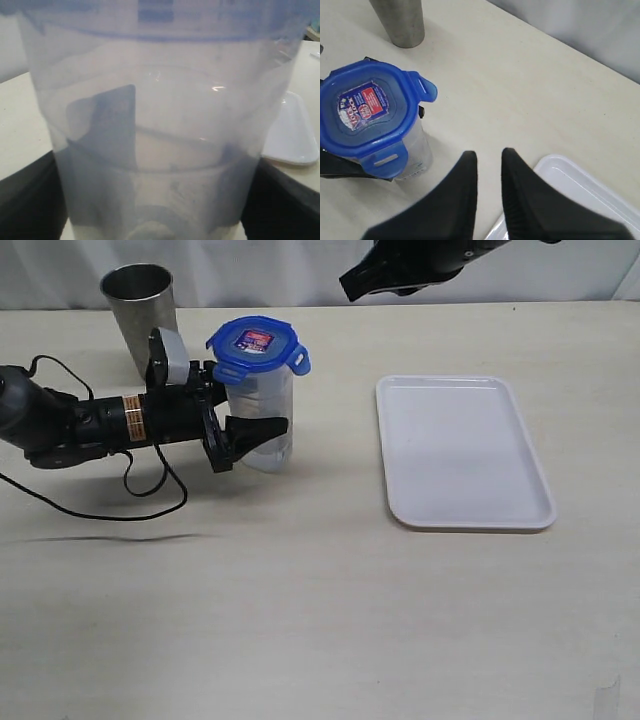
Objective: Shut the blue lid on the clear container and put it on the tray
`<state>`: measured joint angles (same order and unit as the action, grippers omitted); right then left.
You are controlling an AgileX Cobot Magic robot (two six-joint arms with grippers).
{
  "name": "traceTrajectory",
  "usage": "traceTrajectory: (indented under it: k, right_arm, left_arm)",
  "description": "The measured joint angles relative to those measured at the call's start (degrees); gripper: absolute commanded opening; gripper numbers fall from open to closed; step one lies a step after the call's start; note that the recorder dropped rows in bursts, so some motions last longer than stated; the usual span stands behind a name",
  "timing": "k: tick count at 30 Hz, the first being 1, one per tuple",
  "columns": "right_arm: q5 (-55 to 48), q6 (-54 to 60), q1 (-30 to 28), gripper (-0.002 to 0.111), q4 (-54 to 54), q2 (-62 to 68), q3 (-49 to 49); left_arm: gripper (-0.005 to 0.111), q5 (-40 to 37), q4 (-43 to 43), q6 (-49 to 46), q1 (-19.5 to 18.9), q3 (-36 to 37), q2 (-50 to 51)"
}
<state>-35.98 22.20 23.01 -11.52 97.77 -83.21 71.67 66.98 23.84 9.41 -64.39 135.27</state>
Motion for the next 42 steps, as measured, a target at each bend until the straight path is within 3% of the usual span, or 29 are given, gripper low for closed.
traceTrajectory:
  k: [4, 9, 13, 16, 20, 24, 30, 37, 42]
  right_arm:
    - [-2.54, 8.45, 0.00, 0.020, -6.22, -0.82, 0.00]
    - [-7.26, 22.03, 0.00, 0.032, -22.84, -2.97, 0.00]
    - [-9.66, 24.88, 1.58, 0.034, -26.34, -3.60, 0.00]
    - [-7.92, 22.10, 6.84, 0.034, -19.50, -3.60, 0.00]
    - [-3.01, 6.98, 14.37, 0.038, -3.47, -3.60, 0.00]
    - [-6.57, -5.73, 16.25, 0.045, 5.30, -3.16, -3.70]
    - [-17.23, -8.17, 18.03, 0.045, 7.49, -1.32, -10.33]
    - [-19.01, -12.15, 24.05, 0.045, 15.86, 4.97, -13.97]
    - [-18.64, -13.69, 24.40, 0.045, 20.21, 10.02, -14.64]
  left_arm:
    - [0.000, 0.00, 3.78, 1.93, -0.08, 0.70, -1.10]
    - [0.000, -0.01, 7.99, 5.43, -0.49, 1.73, -2.59]
    - [0.000, 0.66, 8.13, 5.12, -0.66, 3.39, -2.82]
    - [0.000, 1.35, 7.84, 1.57, -0.66, 5.18, -3.15]
    - [0.000, 1.68, 7.72, -0.44, -0.66, 6.62, -3.53]
    - [0.000, 1.80, 7.72, -0.54, -0.66, 6.75, -3.53]
    - [0.000, 1.80, 7.72, -0.54, -0.66, 6.75, -3.53]
    - [0.000, 1.80, 7.63, -0.54, -0.66, 6.78, -3.53]
    - [0.000, 1.80, 7.63, -0.54, -0.66, 6.78, -3.53]
